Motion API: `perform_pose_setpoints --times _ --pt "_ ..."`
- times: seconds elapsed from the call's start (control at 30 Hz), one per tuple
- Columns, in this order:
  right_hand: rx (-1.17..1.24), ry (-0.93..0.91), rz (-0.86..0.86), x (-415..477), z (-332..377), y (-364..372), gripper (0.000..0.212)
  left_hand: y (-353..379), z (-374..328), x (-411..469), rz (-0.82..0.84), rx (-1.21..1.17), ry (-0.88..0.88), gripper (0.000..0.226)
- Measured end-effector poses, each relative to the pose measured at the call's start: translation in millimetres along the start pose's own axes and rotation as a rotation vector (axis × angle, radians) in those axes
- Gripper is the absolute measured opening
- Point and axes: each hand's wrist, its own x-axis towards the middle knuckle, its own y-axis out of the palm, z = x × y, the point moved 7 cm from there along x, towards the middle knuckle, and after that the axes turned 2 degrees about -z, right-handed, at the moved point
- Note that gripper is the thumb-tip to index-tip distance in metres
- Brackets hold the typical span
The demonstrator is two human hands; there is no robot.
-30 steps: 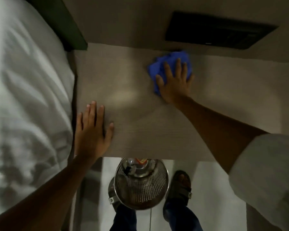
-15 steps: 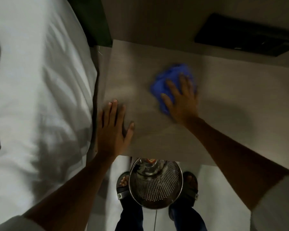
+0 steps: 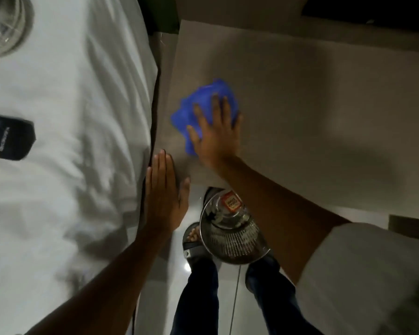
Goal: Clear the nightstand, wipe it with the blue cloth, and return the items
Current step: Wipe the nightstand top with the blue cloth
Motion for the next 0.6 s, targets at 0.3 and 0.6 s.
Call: perform_pose_setpoints --times 0.3,0.6 --pt "-0.036 -0.063 0.036 -113 -101 -8 0.056 -3 -5 -30 0.041 0.059 0.012 0.070" --pt "0.246 0.678 0.030 -153 -227 -87 0.108 -74 23 -31 -0.018 0.003 -0.177 0.076"
